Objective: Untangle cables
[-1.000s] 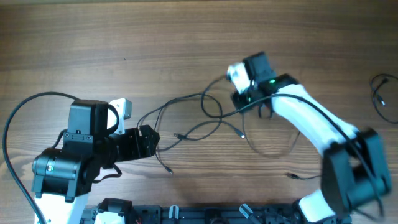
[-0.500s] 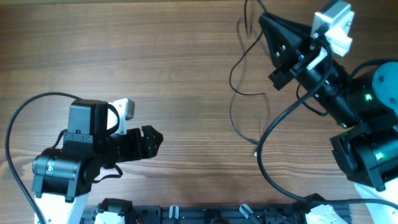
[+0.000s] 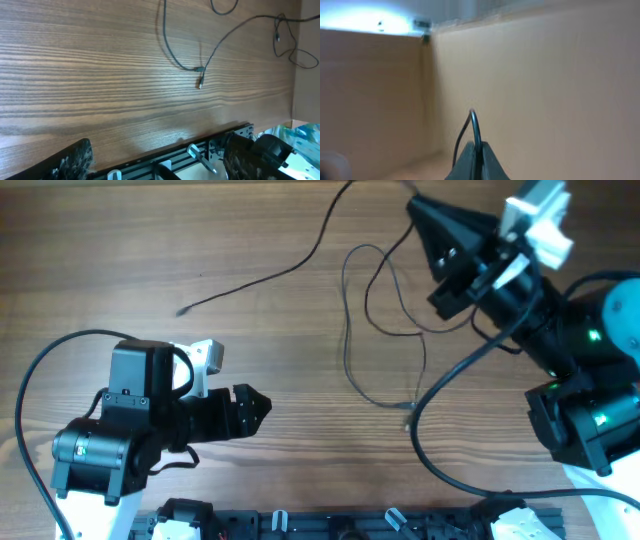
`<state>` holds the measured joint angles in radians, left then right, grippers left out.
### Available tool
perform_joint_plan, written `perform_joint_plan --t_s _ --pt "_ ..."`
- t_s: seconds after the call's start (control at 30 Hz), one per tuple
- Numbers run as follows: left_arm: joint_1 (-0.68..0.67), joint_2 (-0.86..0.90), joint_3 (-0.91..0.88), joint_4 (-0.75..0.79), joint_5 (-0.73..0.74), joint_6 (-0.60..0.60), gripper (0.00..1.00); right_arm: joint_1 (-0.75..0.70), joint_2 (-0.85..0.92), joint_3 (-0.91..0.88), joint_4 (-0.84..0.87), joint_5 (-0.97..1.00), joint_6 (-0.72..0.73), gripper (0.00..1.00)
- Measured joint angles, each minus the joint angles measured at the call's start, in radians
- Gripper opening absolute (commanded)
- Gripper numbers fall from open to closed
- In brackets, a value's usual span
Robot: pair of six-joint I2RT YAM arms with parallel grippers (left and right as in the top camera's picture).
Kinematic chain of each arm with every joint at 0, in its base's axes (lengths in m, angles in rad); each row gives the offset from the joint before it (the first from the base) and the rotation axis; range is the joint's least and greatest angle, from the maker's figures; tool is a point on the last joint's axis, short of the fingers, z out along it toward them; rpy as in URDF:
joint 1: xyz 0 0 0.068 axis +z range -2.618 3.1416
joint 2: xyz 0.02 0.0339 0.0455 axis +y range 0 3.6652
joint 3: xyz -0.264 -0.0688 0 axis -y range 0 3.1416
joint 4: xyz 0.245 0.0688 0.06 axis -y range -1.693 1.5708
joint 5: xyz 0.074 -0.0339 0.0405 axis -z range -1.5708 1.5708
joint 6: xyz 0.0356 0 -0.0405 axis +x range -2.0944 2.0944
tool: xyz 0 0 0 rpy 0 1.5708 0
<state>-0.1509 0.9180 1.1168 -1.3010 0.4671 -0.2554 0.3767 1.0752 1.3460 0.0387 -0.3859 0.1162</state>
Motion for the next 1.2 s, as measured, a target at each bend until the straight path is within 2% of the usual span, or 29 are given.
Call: perform_joint_plan --t_s 0.07,0.17,0.27,0.33,0.4,0.5,0.6,0.73,0.87,1.07,1.1,1.13,1.2 --pt "0.000 0.000 0.000 -0.001 0.000 0.000 0.86 0.000 0.000 0.000 0.081 0.097 -0.025 0.04" --pt "0.000 0.000 0.000 0.000 0.003 0.000 0.86 0.000 -0.001 0.000 0.195 0.390 -0.117 0.04" --pt "0.000 0.000 0.000 0.000 0.003 0.000 0.86 -0.003 -0.002 -0.001 0.282 0.725 -0.309 0.04" --pt "0.000 0.000 0.000 0.000 0.003 0.000 0.86 -0.032 -0.002 -0.001 0.319 0.874 -0.429 0.04" --pt "0.000 0.000 0.000 0.000 0.003 0.000 0.86 -0.140 0.001 -0.001 0.328 1.005 -0.520 0.04" --pt "0.000 0.002 0.000 0.000 0.003 0.000 0.86 -0.328 0.022 0.000 0.298 1.067 -0.534 0.04" --pt "0.000 0.015 0.000 -0.001 0.003 0.000 0.86 -0.529 0.065 -0.001 0.235 1.094 -0.500 0.04" --pt "-0.001 0.045 0.000 -0.001 0.003 0.000 0.86 -0.773 0.141 0.001 0.012 1.066 -0.251 0.04" --pt "-0.001 0.093 0.000 0.000 0.003 0.000 0.85 -0.888 0.236 0.001 -0.070 0.952 -0.060 0.04" --pt "-0.001 0.145 0.000 0.000 0.003 0.000 0.86 -1.036 0.424 0.003 -0.259 0.834 0.064 0.04" --pt "-0.001 0.151 0.000 0.000 0.003 0.000 0.86 -1.065 0.458 0.003 -0.297 0.802 0.093 0.19" --pt "-0.001 0.154 0.000 0.000 0.003 0.000 0.86 -1.093 0.494 0.003 -0.332 0.751 0.125 1.00" --pt "-0.001 0.154 0.000 0.000 0.003 0.000 0.85 -1.141 0.575 0.003 -0.389 0.620 0.171 1.00"
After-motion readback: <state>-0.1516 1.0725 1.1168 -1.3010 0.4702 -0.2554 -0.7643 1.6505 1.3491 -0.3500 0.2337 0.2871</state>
